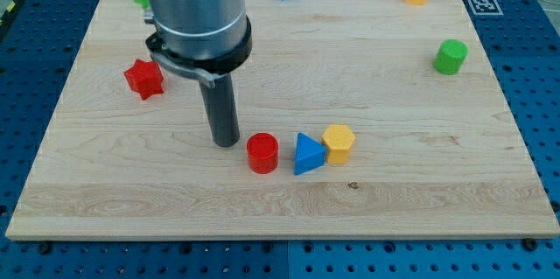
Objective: Point your arm to the center right side of board
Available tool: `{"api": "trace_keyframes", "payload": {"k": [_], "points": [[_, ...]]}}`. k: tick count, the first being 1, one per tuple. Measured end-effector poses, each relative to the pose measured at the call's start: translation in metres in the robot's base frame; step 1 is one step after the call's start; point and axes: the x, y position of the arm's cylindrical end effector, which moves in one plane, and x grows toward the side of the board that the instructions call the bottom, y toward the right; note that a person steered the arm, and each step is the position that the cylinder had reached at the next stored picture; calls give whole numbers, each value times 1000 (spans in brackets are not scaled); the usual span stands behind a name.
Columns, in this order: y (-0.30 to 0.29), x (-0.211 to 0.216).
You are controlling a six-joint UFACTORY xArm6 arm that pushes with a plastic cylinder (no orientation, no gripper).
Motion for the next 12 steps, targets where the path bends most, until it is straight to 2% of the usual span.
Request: {"api": "trace_keyframes", "payload": {"k": [2, 4, 7, 10, 12], "points": [[44, -20], [46, -22], [106, -23], [109, -23], [165, -14]]}}
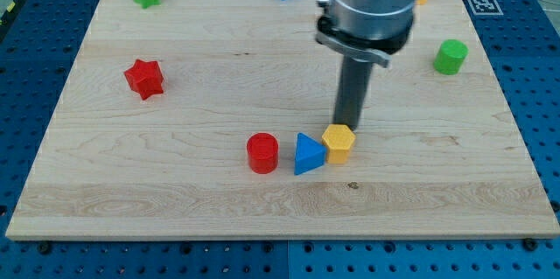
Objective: Point your arm to the center right side of board
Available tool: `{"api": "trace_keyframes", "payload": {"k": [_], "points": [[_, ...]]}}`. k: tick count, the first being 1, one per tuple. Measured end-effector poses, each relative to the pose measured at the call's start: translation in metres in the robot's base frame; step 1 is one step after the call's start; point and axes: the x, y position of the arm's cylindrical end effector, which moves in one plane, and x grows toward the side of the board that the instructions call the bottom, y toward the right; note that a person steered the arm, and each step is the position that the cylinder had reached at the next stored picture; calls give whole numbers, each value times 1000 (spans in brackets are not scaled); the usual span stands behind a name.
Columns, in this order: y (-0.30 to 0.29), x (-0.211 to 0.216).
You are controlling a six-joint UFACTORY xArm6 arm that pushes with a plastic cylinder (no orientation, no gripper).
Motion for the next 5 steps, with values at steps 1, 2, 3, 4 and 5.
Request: {"api": "trace_keyframes", "payload": {"k": [1, 2, 3, 4, 5], "points": [[44, 0], [90, 1], [128, -12], [169, -16], [206, -36]]}}
